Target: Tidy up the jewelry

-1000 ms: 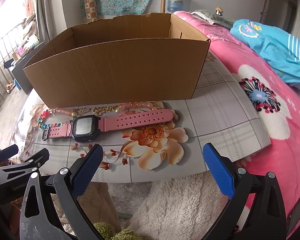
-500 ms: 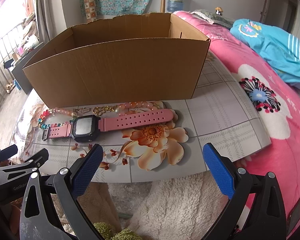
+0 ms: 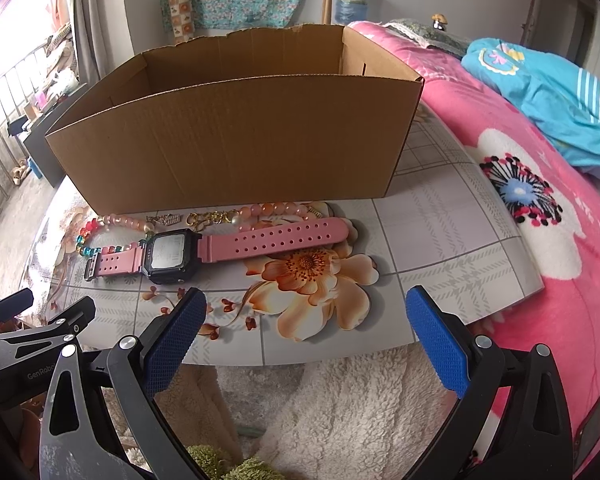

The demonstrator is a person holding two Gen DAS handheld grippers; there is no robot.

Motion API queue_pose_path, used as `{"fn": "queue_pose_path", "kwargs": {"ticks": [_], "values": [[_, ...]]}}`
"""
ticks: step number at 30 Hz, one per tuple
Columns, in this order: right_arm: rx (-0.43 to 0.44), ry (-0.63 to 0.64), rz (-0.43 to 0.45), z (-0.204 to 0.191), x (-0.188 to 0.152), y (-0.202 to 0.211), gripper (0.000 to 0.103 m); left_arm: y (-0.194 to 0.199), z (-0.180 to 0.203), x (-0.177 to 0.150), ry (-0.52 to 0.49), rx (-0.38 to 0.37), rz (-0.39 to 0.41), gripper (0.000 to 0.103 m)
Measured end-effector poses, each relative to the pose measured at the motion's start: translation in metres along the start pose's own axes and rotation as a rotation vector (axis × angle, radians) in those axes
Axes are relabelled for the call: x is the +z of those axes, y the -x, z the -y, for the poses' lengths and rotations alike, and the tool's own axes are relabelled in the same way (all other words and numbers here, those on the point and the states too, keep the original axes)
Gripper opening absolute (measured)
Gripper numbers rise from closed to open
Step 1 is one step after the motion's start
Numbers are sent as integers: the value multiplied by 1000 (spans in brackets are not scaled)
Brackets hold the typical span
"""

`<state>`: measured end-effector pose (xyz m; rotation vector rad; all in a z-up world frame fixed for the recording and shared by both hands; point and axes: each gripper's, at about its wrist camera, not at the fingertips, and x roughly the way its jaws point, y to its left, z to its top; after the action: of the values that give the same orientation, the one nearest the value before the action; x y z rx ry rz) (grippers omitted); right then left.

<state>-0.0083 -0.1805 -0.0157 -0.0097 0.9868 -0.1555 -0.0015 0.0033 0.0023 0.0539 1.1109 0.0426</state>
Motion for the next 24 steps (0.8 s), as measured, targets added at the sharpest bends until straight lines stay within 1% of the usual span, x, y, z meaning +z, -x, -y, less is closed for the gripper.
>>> {"fn": "queue_pose_path", "kwargs": {"ticks": [6,13,15,18,21,23,24], "values": [[-1,0,-1,-1,0,-1,96,-2,-1,1,0,7,-2,97],[-25,17,3,-2,1,-3,96,-9,-10,3,0,25,0,97],[-14,25,5,-1,1,-3,96,-10,-14,5,3,34,9,97],[16,20,23,6,2,-2,96,-9,-21,7,-3,25,32,97],[59,20,68,13,4,0,96,-10,-29,9,-23,-21,60,97],[89,39,91,15,6,2,96,-8,-35,9,-45,-76,104,97],[104,66,108,13,7,2,96,-7,-37,10,-59,-115,126,97]]}}
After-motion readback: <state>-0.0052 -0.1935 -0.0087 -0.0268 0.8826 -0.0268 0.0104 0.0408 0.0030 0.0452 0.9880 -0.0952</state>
